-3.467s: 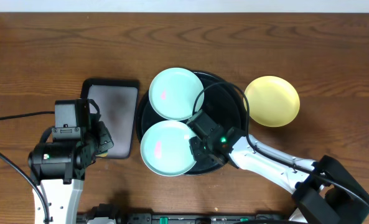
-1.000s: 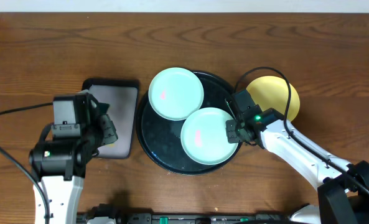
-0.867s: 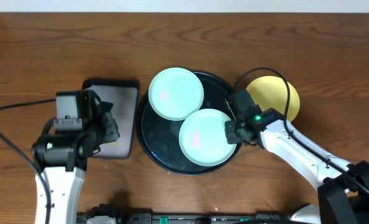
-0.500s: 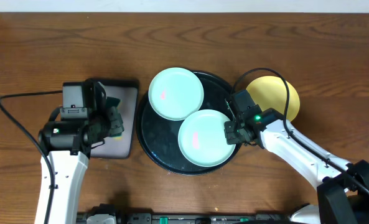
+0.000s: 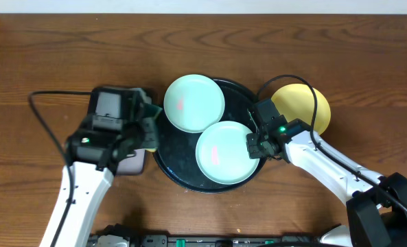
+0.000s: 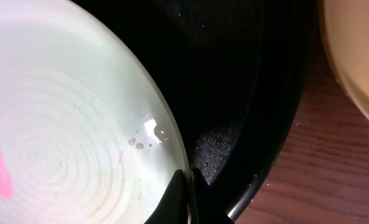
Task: Clean dirty plates on tray and stack at the side
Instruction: 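Move the sponge with the left gripper onto the lower green plate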
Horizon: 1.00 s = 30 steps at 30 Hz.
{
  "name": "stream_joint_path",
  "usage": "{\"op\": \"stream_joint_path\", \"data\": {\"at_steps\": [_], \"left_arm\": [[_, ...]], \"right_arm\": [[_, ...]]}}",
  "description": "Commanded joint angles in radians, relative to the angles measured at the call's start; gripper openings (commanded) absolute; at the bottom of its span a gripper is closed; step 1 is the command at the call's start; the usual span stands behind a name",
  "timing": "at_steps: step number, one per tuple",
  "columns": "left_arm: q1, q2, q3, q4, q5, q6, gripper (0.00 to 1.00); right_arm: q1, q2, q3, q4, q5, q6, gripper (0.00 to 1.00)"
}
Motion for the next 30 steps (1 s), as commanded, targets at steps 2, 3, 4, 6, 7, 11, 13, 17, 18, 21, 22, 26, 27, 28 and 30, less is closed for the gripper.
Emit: {"op": "stream_joint_path", "data": {"at_steps": [2, 3, 4, 6, 7, 11, 13, 17, 18, 21, 22, 26, 27, 28, 30], "left_arm": [[-0.107, 0.052, 0.003, 0.021, 0.014, -0.107, 0.07], [-0.143, 0.073, 0.003, 0.030, 0.014, -0.126, 0.08], [-0.168, 0.090, 0.003, 0.039, 0.013, -0.134, 0.07], [-0.211, 0.122, 0.003, 0.057, 0.013, -0.145, 0.07], [-0.235, 0.142, 0.003, 0.068, 0.013, -0.152, 0.08], [-0.318, 0.230, 0.003, 0.106, 0.008, -0.202, 0.08], [-0.341, 0.264, 0.003, 0.117, 0.005, -0.223, 0.07], [-0.380, 0.327, 0.003, 0.148, 0.005, -0.234, 0.07], [-0.387, 0.337, 0.003, 0.152, 0.005, -0.239, 0.07], [-0.403, 0.360, 0.003, 0.163, 0.004, -0.253, 0.08], [-0.408, 0.368, 0.003, 0.168, 0.004, -0.256, 0.08], [-0.426, 0.396, 0.003, 0.172, -0.032, -0.284, 0.07], [-0.431, 0.402, 0.002, 0.172, -0.038, -0.290, 0.07], [-0.436, 0.406, 0.002, 0.176, -0.040, -0.290, 0.07], [-0.449, 0.411, 0.002, 0.184, -0.040, -0.289, 0.07]], "right_arm": [[-0.007, 0.005, 0.003, 0.003, 0.003, -0.009, 0.01], [-0.007, 0.005, 0.003, 0.003, 0.004, -0.009, 0.02], [-0.007, 0.005, 0.003, 0.003, 0.004, -0.009, 0.06], [-0.007, 0.006, 0.003, 0.003, 0.007, -0.009, 0.11], [-0.007, 0.006, 0.002, 0.003, 0.014, -0.009, 0.13], [-0.007, 0.006, -0.002, 0.003, 0.026, -0.009, 0.06], [-0.007, 0.006, -0.002, 0.004, 0.026, -0.009, 0.06], [-0.007, 0.006, -0.006, 0.012, 0.026, -0.009, 0.22], [-0.007, 0.006, -0.010, 0.018, 0.026, -0.009, 0.27], [-0.007, 0.006, -0.020, 0.035, 0.025, -0.008, 0.23], [-0.007, 0.006, -0.020, 0.037, 0.025, -0.009, 0.18], [-0.007, 0.006, -0.021, 0.036, 0.026, -0.008, 0.14], [-0.007, 0.006, -0.021, 0.037, 0.026, -0.008, 0.16], [-0.007, 0.006, -0.022, 0.037, 0.025, -0.009, 0.19], [-0.007, 0.006, -0.025, 0.037, 0.026, -0.009, 0.20]]}}
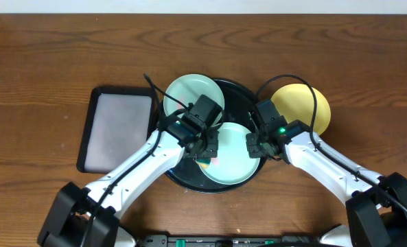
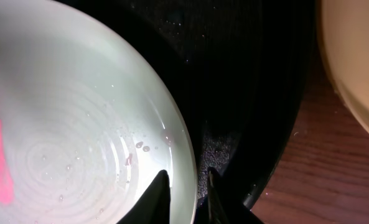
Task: Clean dirty plates on tray and stack at the side
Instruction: 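Move the sponge with the left gripper onto the lower green plate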
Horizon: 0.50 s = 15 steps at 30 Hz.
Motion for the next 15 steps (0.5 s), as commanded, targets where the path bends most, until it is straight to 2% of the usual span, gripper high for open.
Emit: {"op": "stream_joint_path", "data": {"at_steps": [1, 8, 15], "left_arm": [[-0.025, 0.013, 0.002, 0.014, -0.027, -0.022, 0.07], [-0.064, 0.013, 0.002, 0.035, -0.055, -0.033, 0.08], [-0.067, 0.013, 0.002, 0.036, -0.088, -0.034, 0.08]], "right_arm": [[-0.007, 0.006, -0.013, 0.003, 0.010, 0.003, 0.20], [-0.006, 0.006, -0.017, -0.029, 0.002, 0.004, 0.15], [-0.006, 0.006, -0.021, -0.035, -0.006, 0.016, 0.15]]}}
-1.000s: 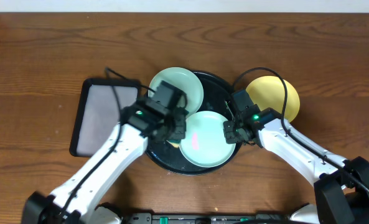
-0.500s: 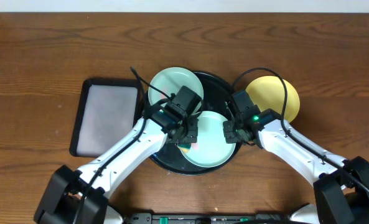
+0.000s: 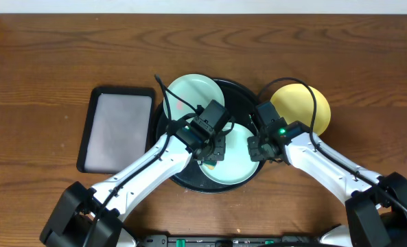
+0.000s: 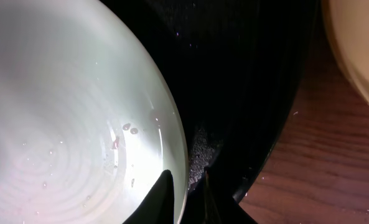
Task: Clean dirty plates on tray and stack at the side
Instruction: 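Move the sponge with the left gripper onto the lower green plate, then scrub the green plate's pink mark with the sponge in left gripper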
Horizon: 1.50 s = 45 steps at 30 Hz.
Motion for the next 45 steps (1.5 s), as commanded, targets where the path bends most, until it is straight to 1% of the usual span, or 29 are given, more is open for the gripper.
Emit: {"op": "stream_joint_path", "data": {"at_steps": [1, 6, 9, 11, 13, 20, 26, 27, 29, 41, 45], "left_arm": [[-0.003, 0.007, 0.002, 0.001, -0.040, -0.009, 0.07], [-0.003, 0.009, 0.002, 0.019, -0.044, -0.008, 0.07], [-0.003, 0.010, 0.001, 0.020, -0.079, -0.008, 0.07], [-0.003, 0.010, -0.003, 0.020, -0.100, -0.008, 0.08], [-0.003, 0.010, -0.004, 0.022, -0.099, -0.008, 0.07], [-0.003, 0.011, -0.007, 0.023, -0.100, -0.007, 0.07], [-0.003, 0.011, -0.018, 0.043, -0.100, -0.004, 0.07], [-0.003, 0.011, -0.021, 0.050, -0.100, -0.004, 0.07], [-0.003, 0.011, -0.022, 0.053, -0.100, -0.004, 0.08], [-0.003, 0.011, -0.026, 0.064, -0.101, 0.000, 0.08], [-0.003, 0.011, -0.061, 0.104, -0.100, -0.001, 0.07]], "right_arm": [[-0.006, 0.006, -0.008, -0.001, -0.004, 0.014, 0.15], [-0.006, 0.006, -0.016, 0.002, -0.005, 0.015, 0.15], [-0.006, 0.006, -0.020, 0.009, -0.004, 0.022, 0.13], [-0.006, 0.006, -0.021, 0.010, -0.004, 0.022, 0.18], [-0.006, 0.006, -0.021, 0.011, -0.004, 0.022, 0.18], [-0.006, 0.006, -0.024, 0.018, -0.005, 0.030, 0.11], [-0.006, 0.006, -0.042, 0.046, -0.004, 0.030, 0.11], [-0.006, 0.006, -0.042, 0.047, -0.004, 0.030, 0.10], [-0.006, 0.006, -0.042, 0.047, -0.004, 0.029, 0.01], [-0.006, 0.006, -0.042, 0.049, -0.004, 0.029, 0.01], [-0.006, 0.006, -0.042, 0.049, -0.004, 0.029, 0.01]]}}
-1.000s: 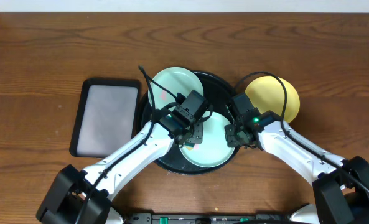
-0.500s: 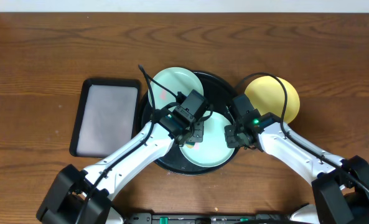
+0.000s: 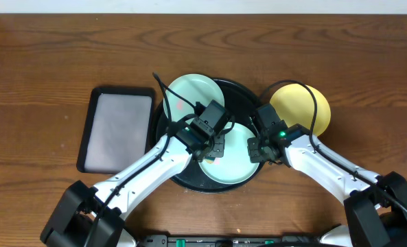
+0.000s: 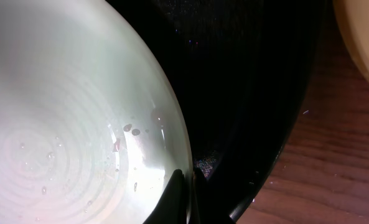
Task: Clean dirty plates on tray and stack at the side
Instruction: 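Scrub the green plate's pink mark with the sponge in left gripper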
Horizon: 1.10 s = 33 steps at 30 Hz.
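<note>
A round black tray (image 3: 241, 103) holds two mint-green plates. The far plate (image 3: 189, 92) carries a pink smear. Over the middle of the near plate (image 3: 234, 161) sits my left gripper (image 3: 211, 145), with a bit of yellow sponge (image 3: 205, 158) showing under it; its jaws are hidden from above. At that plate's right rim is my right gripper (image 3: 256, 147). In the right wrist view the right gripper (image 4: 185, 177) is shut on the plate's rim (image 4: 172, 118), and the wet plate shows droplets and a pink trace at the left edge.
A yellow plate (image 3: 306, 106) lies on the wood table right of the tray, also in the right wrist view's top right corner (image 4: 364, 37). A black rectangular tray with a grey pad (image 3: 117, 130) lies to the left. Both arms' cables arch over the tray.
My right gripper's fingers, slightly parted around the near plate's rim, are now pinched together on it. The left gripper stays over that plate, hardly shifted.
First my left gripper was over the rectangular tray at the left while the right pinched the near plate's rim. Then the left gripper was on the near plate with a yellow sponge, over its pink smear, and the right fingers stood parted. Now the right is shut again.
</note>
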{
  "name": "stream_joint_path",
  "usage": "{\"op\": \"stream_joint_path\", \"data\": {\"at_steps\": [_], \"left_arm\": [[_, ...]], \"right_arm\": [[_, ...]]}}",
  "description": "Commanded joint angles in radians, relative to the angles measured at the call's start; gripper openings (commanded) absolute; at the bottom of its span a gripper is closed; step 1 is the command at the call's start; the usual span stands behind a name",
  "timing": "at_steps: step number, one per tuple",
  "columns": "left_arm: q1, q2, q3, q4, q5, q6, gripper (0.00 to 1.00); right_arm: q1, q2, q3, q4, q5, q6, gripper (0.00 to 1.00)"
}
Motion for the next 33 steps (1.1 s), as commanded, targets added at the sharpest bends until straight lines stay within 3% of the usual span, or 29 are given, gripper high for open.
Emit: {"op": "stream_joint_path", "data": {"at_steps": [1, 11, 15, 23, 26, 33], "left_arm": [[-0.003, 0.008, -0.047, 0.039, -0.021, 0.002, 0.08], [-0.003, 0.008, -0.153, 0.190, -0.021, 0.002, 0.08], [-0.003, 0.008, -0.158, 0.198, -0.021, 0.002, 0.17], [-0.003, 0.008, -0.159, 0.196, -0.019, 0.002, 0.17], [-0.003, 0.008, -0.159, 0.196, -0.019, 0.002, 0.08], [-0.003, 0.008, -0.159, 0.197, -0.020, 0.002, 0.07]], "right_arm": [[-0.006, 0.006, -0.007, -0.001, 0.004, 0.003, 0.01], [-0.006, 0.006, -0.007, 0.002, 0.004, 0.003, 0.01], [-0.006, 0.006, -0.007, 0.002, 0.004, 0.003, 0.01], [-0.006, 0.006, -0.007, 0.002, 0.004, 0.003, 0.01], [-0.006, 0.006, -0.007, 0.002, 0.004, 0.003, 0.01], [-0.006, 0.006, -0.007, 0.002, 0.004, 0.003, 0.01]]}}
